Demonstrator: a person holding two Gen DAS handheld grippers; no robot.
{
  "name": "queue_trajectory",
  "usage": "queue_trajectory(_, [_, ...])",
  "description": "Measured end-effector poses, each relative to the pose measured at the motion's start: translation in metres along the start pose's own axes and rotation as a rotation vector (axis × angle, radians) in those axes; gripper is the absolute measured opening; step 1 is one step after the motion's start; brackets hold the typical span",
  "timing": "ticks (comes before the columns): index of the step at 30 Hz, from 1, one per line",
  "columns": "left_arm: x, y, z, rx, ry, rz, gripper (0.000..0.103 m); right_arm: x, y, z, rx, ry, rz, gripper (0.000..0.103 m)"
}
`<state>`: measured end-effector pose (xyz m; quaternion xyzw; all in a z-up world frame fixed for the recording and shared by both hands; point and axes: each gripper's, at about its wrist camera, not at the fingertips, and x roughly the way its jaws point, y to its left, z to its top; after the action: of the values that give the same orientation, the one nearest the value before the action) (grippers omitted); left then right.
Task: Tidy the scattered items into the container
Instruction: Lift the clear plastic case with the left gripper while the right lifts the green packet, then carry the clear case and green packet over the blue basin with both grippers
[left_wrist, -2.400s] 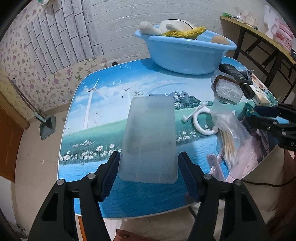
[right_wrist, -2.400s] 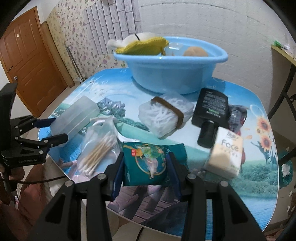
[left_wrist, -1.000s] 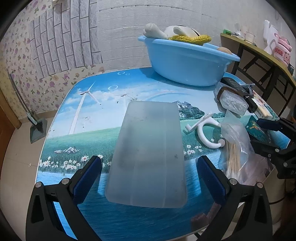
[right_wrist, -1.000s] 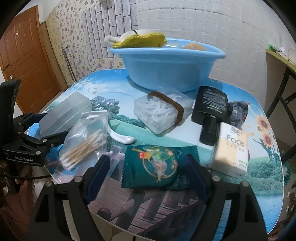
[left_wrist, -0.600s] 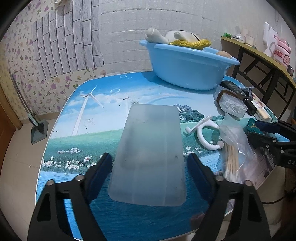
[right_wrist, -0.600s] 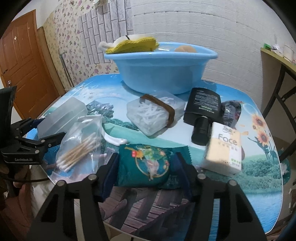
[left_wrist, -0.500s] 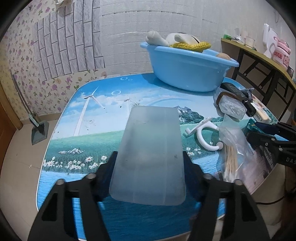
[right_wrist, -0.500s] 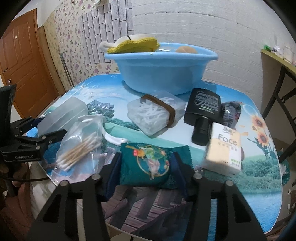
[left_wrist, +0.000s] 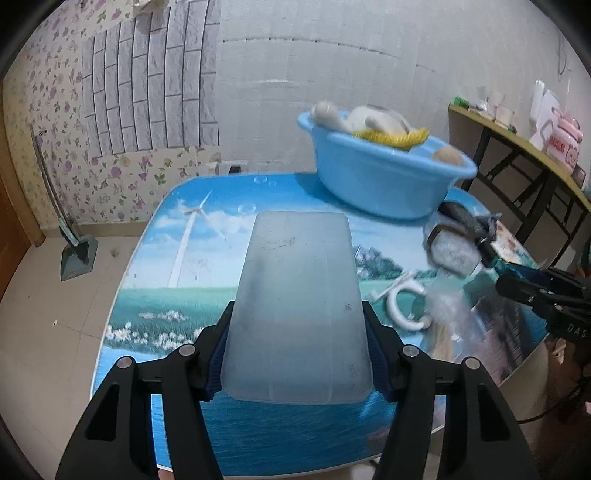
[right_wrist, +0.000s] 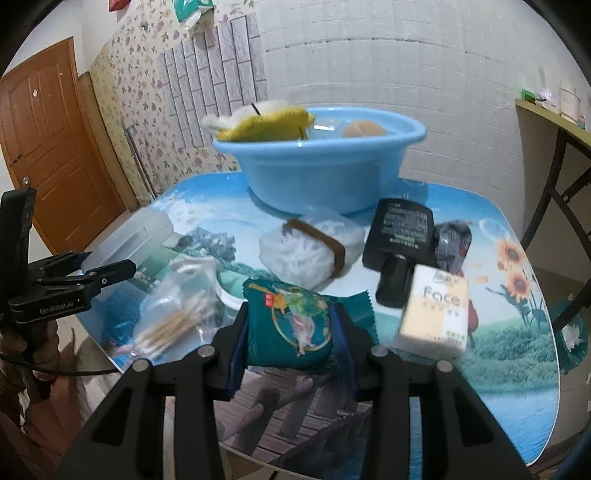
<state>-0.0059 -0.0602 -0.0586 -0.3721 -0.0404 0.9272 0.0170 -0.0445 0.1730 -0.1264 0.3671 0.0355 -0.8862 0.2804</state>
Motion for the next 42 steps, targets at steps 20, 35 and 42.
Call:
queue_trajectory(20, [-0.008,-0.045,0.1,0.106,-0.134,-0.05,0.061,-0.018,0.006,0.08,-0.042,-0.159,0.043,0.04])
queue_trajectory(35, [0.054,-0.067,0.139,0.165,-0.07,-0.078,0.061,0.015,-0.019,0.113,-0.026,-0.131,0.029,0.04])
queue_trajectory(42, [0.082,-0.076,0.148,0.184,-0.038,-0.095,0.061,0.029,-0.031,0.118,-0.014,-0.122,0.03,0.041])
